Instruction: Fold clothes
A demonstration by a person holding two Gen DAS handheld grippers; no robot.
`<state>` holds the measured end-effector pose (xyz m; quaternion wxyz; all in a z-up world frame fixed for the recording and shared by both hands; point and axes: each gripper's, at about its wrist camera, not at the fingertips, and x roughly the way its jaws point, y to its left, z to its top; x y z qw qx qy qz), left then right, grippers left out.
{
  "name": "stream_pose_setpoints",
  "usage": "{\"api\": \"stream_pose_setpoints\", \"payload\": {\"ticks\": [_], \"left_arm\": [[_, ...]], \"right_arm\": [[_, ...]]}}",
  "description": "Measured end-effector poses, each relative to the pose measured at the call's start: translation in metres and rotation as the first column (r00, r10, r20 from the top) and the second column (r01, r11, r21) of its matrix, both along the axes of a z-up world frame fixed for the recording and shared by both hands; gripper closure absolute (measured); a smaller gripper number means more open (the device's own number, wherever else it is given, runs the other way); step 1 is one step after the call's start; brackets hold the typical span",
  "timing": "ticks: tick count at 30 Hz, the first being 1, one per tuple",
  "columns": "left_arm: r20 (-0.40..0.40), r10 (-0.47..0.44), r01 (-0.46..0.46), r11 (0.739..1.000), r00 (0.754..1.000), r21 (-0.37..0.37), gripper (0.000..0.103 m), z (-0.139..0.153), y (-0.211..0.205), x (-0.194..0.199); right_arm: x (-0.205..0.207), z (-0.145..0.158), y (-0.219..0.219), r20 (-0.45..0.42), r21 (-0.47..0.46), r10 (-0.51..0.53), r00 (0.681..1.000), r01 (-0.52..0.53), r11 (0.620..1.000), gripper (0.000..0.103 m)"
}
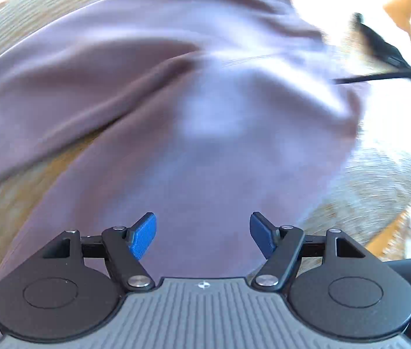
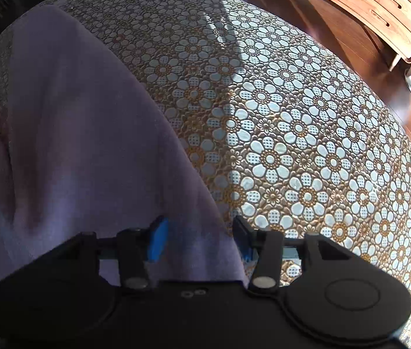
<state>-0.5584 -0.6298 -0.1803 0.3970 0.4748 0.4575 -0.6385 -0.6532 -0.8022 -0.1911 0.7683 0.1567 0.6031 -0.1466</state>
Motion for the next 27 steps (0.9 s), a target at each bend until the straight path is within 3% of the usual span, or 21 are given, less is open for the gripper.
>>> {"api": "stream_pose_setpoints", "payload": {"ticks": [5, 6, 15, 19, 22, 24, 27], "left_arm": [[-0.019, -0.085, 0.086, 0.995, 0.996, 0.057, 0.03, -0.021, -0.014, -0.037], [-0.027, -0.087, 0.088, 0.995, 0.996, 0.056, 0.023, -0.022, -0.013, -0.038], [-0.005, -0.133, 0.133, 0.99, 0.991, 0.057, 0.017, -0.02, -0.005, -0.046], [-0.009, -0.124, 0.125, 0.99, 0.992, 0.072, 0.015, -0.019, -0.004, -0.044], [-0.031, -0.089, 0.091, 0.992, 0.996, 0.087, 0.011, -0.019, -0.003, -0.039], [-0.037, -0.084, 0.087, 0.992, 0.996, 0.092, 0.01, -0.019, -0.002, -0.038], [-0.023, -0.099, 0.1, 0.99, 0.995, 0.099, 0.009, -0.021, -0.005, -0.035]], "right_arm": [[0.014, -0.007, -0.003, 0.015, 0.004, 0.046, 0.999, -0.046, 0.999, 0.0], [0.015, -0.007, -0.003, 0.019, 0.003, 0.054, 0.998, -0.054, 0.999, 0.0], [0.02, -0.001, 0.001, -0.003, -0.013, 0.097, 0.995, -0.097, 0.995, 0.0], [0.03, 0.001, -0.013, -0.038, -0.098, 0.076, 0.996, -0.079, 0.992, 0.0], [0.033, 0.004, -0.033, -0.053, -0.229, 0.001, 0.999, -0.013, 0.973, 0.0], [0.029, 0.007, -0.054, -0.023, -0.167, -0.079, 0.997, 0.074, 0.983, 0.0], [0.02, 0.018, -0.065, 0.042, -0.04, -0.096, 0.994, 0.098, 0.994, 0.0]]}}
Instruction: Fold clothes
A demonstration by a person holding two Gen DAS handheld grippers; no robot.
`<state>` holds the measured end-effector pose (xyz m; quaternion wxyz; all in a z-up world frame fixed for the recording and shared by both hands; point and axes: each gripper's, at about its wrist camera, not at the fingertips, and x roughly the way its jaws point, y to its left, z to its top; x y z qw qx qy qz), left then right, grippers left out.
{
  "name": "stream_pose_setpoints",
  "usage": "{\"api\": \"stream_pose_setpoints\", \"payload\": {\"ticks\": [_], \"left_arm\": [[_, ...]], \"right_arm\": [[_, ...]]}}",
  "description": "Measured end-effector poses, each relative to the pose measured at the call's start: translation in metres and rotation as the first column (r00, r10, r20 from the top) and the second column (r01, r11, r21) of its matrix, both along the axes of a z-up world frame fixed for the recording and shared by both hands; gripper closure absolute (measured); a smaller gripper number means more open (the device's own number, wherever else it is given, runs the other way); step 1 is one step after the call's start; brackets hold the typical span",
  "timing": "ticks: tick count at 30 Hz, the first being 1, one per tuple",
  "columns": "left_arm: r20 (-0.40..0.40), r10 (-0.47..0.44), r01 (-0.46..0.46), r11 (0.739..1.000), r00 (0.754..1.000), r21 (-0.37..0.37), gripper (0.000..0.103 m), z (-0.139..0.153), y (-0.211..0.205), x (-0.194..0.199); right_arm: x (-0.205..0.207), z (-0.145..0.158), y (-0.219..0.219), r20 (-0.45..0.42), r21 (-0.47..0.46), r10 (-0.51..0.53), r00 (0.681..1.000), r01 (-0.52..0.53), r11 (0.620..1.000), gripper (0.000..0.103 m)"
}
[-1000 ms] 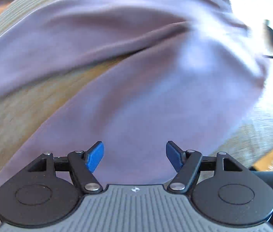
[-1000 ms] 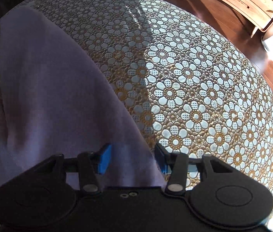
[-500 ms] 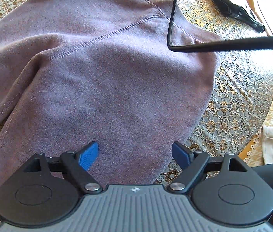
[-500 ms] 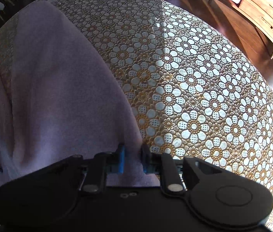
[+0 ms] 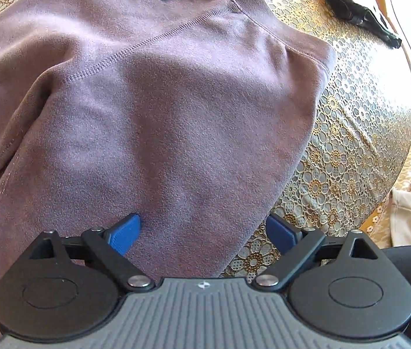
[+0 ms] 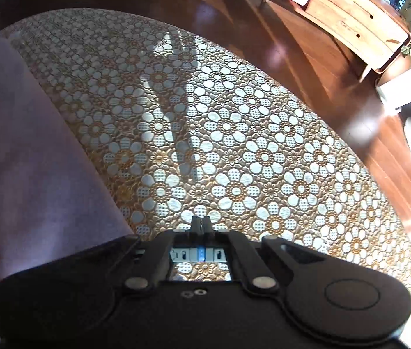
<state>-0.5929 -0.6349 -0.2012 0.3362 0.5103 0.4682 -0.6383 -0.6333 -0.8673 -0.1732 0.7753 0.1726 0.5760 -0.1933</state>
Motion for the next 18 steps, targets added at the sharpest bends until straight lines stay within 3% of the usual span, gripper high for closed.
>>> {"api": "stream_pose_setpoints", "payload": {"ticks": [5, 12, 18], "left_arm": [[-0.006, 0.01, -0.01, 1.0, 1.0, 0.007, 0.008, -0.002, -0.003, 0.005], [0.001, 0.007, -0.007, 1.0, 1.0, -0.001, 0.007, -0.002, -0.001, 0.0], [-0.001, 0.024, -0.024, 1.0, 1.0, -0.009, 0.006, -0.001, 0.002, 0.004]], "right_arm": [[-0.001, 0.007, 0.018, 0.033, 0.095, 0.07, 0.997, -0.073, 0.993, 0.0], [0.046, -0.01, 0.052, 0.043, 0.074, 0.205, 0.978, -0.208, 0.975, 0.0], [0.062, -0.017, 0.063, 0.015, 0.038, 0.263, 0.965, -0.263, 0.964, 0.0]]}}
